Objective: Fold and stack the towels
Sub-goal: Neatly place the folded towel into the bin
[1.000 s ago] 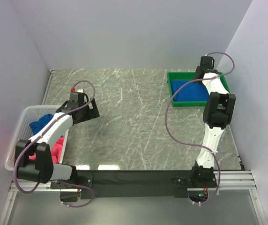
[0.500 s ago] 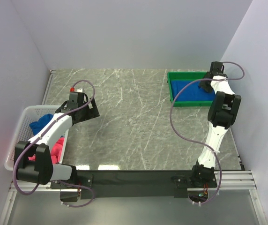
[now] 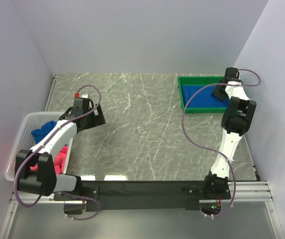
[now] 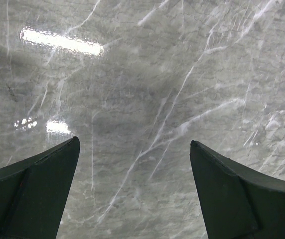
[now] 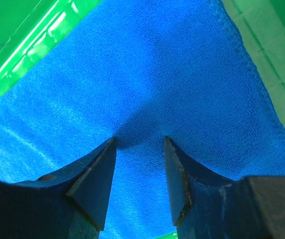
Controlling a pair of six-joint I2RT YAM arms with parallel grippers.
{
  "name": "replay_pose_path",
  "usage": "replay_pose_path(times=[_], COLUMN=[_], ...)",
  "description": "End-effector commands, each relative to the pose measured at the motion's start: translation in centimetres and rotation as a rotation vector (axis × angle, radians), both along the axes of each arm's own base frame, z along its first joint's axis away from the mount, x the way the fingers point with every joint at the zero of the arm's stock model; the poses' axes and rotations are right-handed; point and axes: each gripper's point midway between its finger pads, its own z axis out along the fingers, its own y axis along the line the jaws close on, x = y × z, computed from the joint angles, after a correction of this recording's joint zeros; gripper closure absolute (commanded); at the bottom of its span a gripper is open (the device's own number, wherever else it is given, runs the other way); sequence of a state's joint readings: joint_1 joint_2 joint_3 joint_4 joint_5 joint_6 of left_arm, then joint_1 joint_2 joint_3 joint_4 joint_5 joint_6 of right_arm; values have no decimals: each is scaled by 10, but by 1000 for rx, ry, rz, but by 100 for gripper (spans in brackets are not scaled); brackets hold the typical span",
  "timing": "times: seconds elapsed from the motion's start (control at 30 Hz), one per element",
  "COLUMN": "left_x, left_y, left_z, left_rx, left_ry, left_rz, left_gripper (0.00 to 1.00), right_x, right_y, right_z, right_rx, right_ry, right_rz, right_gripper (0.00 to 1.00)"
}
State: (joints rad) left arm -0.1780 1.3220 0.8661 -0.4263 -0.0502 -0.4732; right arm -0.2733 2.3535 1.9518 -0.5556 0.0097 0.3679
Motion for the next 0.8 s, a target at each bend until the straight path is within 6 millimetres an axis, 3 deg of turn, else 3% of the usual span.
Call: replay_pose_path(times=[0.0,0.27,0.37,0.4,0.47,0.5,0.57,0.6,0.77], left_x=[14,14,15,15,15,15,15,15,14], left_y=[2,0,0,0,0,0,0,0,0], left_z=[15,15,17,17,18,18,19,19,22], left_rx=[11,7,5,4,3,3,4,3,2], left_ry=[-57,-56,-61,-64,-64,-64,-67,-68,-77], left_rz=[-2,-8,-9,-9,-8,-8,-9,-9,-9], left_gripper=[2,2,2,2,2,2,2,2,2], right_x=[-3,-3,0,6,7,11,11,15,22], right_y=[-21,-24,-15,-15,3,7,25,32,87], right_z=[1,10,28,47,56,73,80,94,110], right_rx=[-1,-10,-19,-37,-30,-41,-42,-44,25], right_ry=[7,-16,-89,-147,-175,-222,-241,-283,-335], right_rz=[-65,-70,-30,-22,31,48,90,111,234], right_gripper=[49,49,49,49,50,51,55,55,61])
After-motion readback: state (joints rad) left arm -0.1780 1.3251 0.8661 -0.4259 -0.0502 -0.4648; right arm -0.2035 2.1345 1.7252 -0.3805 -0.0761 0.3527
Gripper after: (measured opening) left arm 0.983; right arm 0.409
